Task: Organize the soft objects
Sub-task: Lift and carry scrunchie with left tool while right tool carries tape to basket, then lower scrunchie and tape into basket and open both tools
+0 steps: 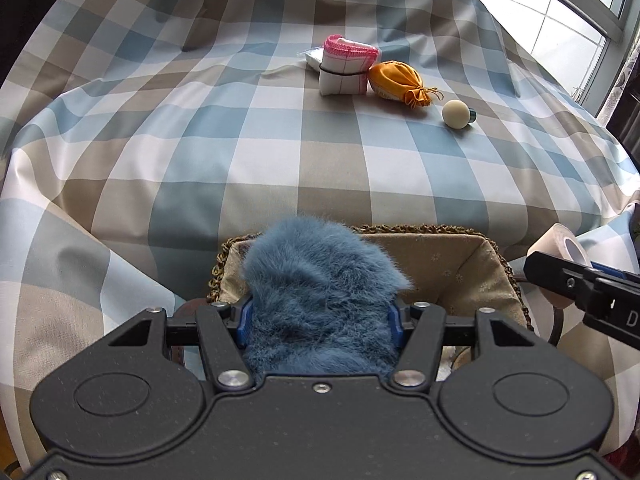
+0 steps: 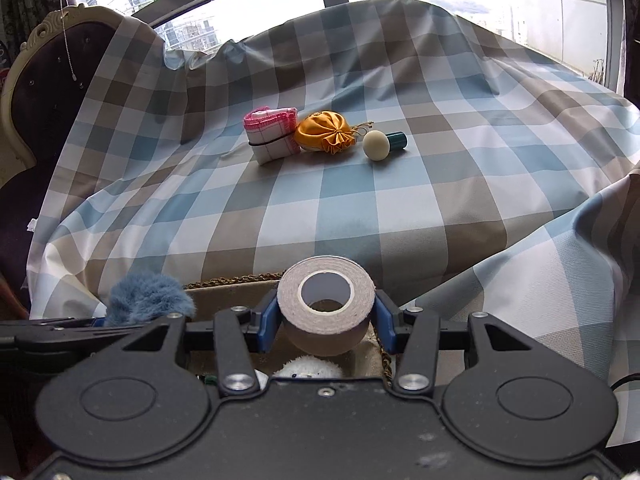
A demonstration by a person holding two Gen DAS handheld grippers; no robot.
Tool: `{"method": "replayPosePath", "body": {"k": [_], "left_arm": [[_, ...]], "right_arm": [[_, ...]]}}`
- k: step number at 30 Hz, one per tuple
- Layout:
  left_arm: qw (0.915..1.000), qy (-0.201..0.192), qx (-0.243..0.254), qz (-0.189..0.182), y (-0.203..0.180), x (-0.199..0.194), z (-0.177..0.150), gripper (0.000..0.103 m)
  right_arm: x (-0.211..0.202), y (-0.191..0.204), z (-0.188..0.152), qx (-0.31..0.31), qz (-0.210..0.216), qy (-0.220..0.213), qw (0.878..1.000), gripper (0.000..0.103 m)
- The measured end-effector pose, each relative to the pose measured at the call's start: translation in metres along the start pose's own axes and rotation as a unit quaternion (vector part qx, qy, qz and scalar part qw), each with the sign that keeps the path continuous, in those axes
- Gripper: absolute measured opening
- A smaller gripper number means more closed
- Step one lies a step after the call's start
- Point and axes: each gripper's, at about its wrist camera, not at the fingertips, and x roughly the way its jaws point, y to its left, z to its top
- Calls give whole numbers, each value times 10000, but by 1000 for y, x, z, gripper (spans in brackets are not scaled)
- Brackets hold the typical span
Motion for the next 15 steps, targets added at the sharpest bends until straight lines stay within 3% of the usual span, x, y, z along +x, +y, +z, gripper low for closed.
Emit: {"method": "replayPosePath", "body": {"k": [15], "left_arm": [[9996, 253, 39, 144, 1, -3, -22, 59]], "right_arm": [[-6, 13, -13, -483, -204, 230, 9984, 48]]}}
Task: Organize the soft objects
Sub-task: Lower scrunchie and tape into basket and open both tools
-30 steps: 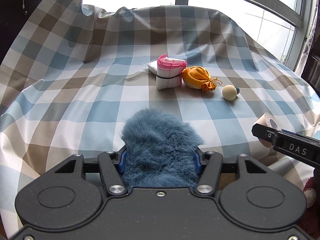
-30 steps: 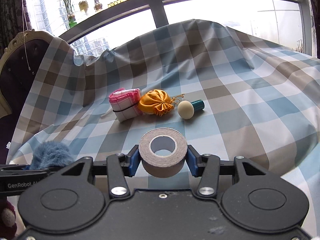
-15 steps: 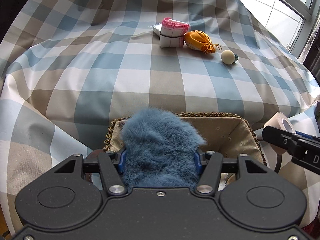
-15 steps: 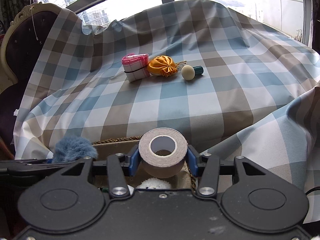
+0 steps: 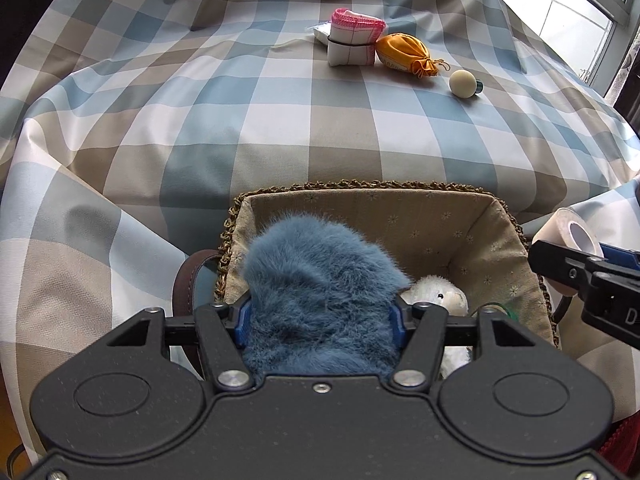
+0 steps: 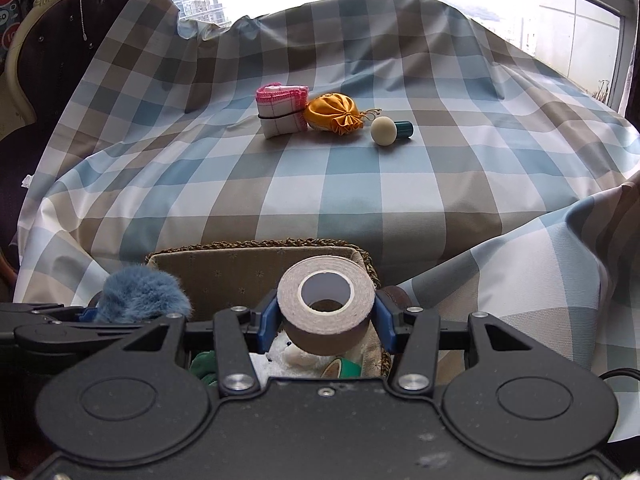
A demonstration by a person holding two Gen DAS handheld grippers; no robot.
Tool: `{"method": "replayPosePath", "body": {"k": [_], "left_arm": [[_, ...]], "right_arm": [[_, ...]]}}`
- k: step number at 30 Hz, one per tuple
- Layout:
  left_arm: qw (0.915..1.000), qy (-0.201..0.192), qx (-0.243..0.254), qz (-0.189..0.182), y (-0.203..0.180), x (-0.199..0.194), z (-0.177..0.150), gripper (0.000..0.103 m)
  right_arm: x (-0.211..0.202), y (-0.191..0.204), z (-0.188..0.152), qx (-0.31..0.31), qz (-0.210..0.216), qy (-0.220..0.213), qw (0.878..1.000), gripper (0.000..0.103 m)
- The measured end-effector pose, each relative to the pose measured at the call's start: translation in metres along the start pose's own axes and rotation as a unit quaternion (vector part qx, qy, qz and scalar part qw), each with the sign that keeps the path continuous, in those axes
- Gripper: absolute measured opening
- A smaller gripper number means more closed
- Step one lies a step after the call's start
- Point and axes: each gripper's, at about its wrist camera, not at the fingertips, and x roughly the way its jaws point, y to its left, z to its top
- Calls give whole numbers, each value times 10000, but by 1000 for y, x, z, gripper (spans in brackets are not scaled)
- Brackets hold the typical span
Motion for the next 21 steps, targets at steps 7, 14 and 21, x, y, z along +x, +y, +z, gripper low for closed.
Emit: {"method": "replayPosePath", "body": {"k": [7, 14, 21], "left_arm": [[9999, 70, 55, 73, 1, 2, -6, 63], [9999, -21, 73, 90, 0, -2, -7, 67], [9997, -146, 171, 93, -3, -7, -8, 70]], "right_arm": [[2, 3, -5, -47, 16, 80, 10000, 48], [0, 3, -6, -56, 69, 16, 10000, 50], [0, 2, -6, -21, 60, -1, 10000, 53]]}}
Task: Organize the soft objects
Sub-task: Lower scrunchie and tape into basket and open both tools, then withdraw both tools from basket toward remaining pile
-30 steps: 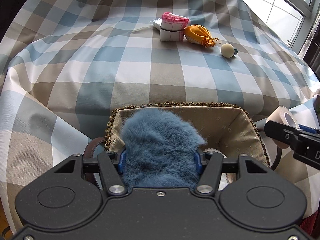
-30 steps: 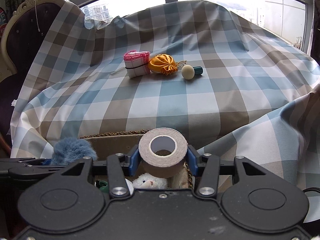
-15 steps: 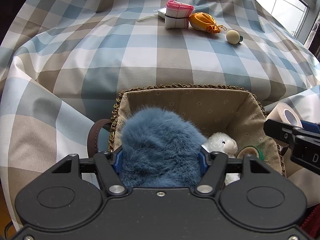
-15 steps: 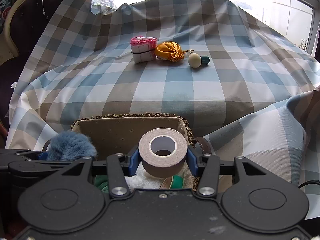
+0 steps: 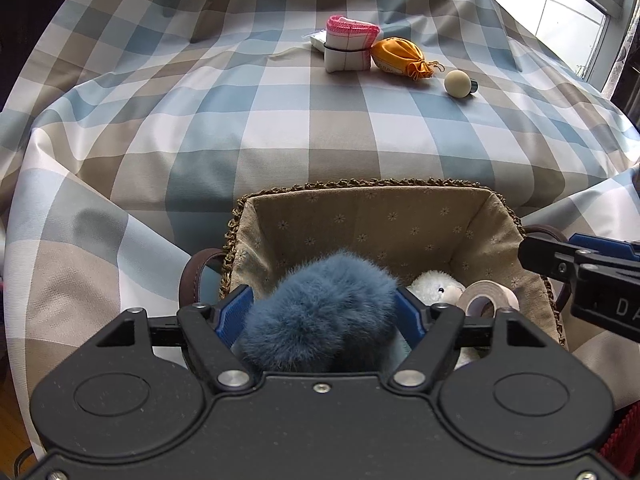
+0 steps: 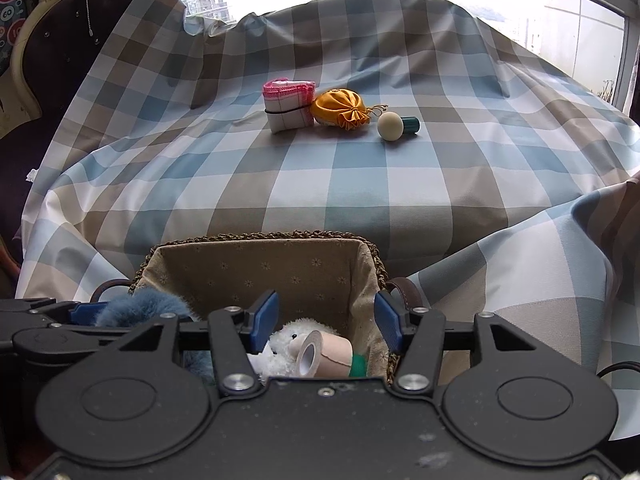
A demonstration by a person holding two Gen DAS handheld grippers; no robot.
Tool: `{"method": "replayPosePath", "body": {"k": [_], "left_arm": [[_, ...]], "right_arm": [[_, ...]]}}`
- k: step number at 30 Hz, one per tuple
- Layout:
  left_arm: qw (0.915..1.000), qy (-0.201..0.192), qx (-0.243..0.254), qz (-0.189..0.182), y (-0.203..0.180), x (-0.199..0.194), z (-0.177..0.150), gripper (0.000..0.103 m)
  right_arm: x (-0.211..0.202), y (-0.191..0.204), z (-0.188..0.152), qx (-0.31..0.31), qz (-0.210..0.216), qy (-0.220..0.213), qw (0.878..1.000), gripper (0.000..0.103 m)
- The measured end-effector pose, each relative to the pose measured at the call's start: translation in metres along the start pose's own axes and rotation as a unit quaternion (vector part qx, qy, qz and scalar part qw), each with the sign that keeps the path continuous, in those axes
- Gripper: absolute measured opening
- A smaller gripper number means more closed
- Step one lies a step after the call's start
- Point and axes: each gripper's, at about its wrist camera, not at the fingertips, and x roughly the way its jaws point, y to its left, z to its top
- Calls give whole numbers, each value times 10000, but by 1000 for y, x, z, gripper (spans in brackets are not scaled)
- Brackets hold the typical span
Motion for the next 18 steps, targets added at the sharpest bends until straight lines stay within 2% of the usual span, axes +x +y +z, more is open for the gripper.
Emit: {"method": "replayPosePath", "body": {"k": [18], "left_arm": [[9993, -354, -130, 70, 6, -16, 7, 70]], "right_arm": [[0, -4, -1, 96, -43, -27, 9999, 54]]}}
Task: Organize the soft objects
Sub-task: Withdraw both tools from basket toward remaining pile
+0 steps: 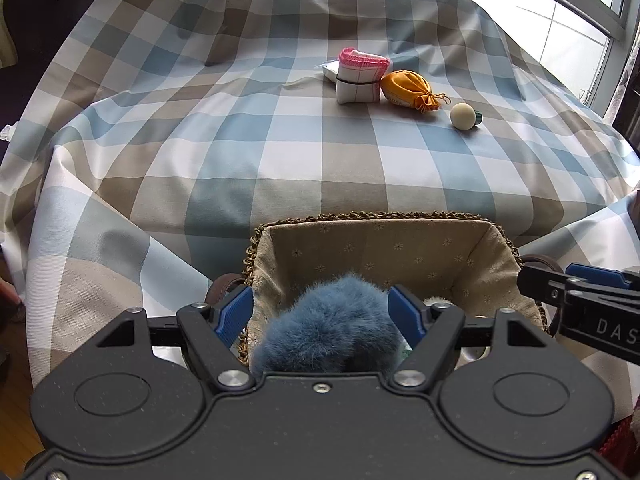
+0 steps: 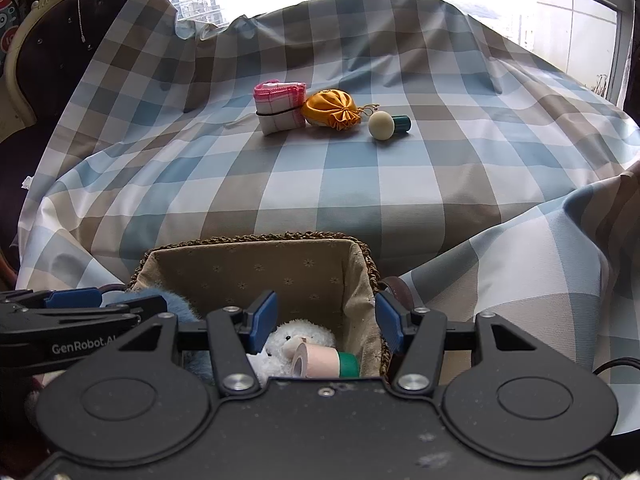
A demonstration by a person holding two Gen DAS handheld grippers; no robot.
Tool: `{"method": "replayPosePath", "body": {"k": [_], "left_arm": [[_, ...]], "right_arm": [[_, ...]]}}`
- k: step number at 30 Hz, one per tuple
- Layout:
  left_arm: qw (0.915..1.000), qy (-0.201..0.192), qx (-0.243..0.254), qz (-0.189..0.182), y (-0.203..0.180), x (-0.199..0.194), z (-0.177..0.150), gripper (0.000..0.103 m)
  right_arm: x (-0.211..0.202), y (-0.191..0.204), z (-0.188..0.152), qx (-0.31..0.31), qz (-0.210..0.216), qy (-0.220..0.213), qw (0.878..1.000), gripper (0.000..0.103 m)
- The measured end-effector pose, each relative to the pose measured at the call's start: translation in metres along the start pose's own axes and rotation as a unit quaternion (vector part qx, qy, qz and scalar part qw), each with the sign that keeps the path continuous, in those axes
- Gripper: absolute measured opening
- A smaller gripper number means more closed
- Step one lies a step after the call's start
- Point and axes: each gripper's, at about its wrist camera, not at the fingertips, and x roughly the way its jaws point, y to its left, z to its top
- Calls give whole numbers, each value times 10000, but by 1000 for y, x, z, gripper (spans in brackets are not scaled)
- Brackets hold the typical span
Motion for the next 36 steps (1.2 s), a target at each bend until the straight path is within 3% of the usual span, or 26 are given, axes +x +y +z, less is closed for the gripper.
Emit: {"method": "replayPosePath", "body": {"k": [24, 36], "left_arm": [[9998, 158, 27, -77, 1, 20, 3, 70], [9989, -158, 451, 8, -10, 61, 29, 70]], "right_arm": [[11, 0, 6, -70, -15, 26, 10000, 56], [43, -9, 62, -244, -340, -551, 9976, 57]]}}
